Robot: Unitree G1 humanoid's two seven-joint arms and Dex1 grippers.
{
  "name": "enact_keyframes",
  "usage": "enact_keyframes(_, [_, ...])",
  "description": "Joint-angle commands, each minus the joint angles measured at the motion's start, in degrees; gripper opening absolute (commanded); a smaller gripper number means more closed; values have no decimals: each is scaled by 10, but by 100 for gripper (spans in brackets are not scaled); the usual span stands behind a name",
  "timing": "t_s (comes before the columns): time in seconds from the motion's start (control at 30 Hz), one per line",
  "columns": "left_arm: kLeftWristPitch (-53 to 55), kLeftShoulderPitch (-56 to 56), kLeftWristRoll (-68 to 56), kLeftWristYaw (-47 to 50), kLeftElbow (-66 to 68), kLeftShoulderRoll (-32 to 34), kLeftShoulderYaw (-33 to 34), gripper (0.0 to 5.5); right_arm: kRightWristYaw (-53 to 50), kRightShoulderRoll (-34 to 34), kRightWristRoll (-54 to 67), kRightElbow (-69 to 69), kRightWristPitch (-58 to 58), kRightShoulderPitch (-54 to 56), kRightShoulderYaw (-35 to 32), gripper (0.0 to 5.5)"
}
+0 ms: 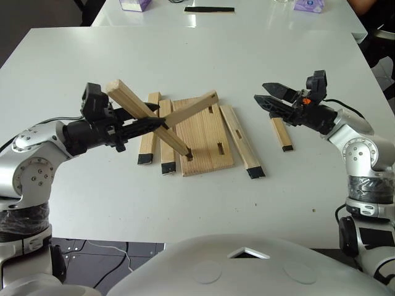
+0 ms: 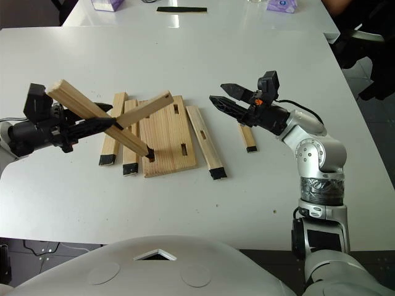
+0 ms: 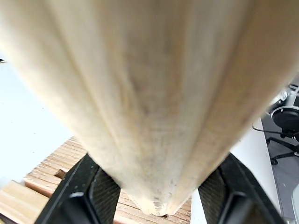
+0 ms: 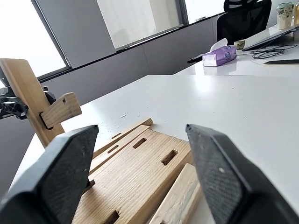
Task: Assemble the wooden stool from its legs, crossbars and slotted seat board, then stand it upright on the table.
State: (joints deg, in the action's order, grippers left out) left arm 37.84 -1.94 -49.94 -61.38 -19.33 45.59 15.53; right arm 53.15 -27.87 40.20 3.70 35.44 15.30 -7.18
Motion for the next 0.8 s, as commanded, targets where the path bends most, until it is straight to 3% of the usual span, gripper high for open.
enact_keyframes(0.03, [-17,-13,15,-6,1,1,-8,208,-1,-9,-8,-10,-3,22,-2,343])
enact_keyframes(0.57, [-97,-83,121,-123,97,45,-110,206,-2,6,-15,-4,-10,9,13,343])
enact_keyframes(0.8, [-155,-77,201,-95,91,44,-153,206,-17,21,-12,18,-11,-13,22,343])
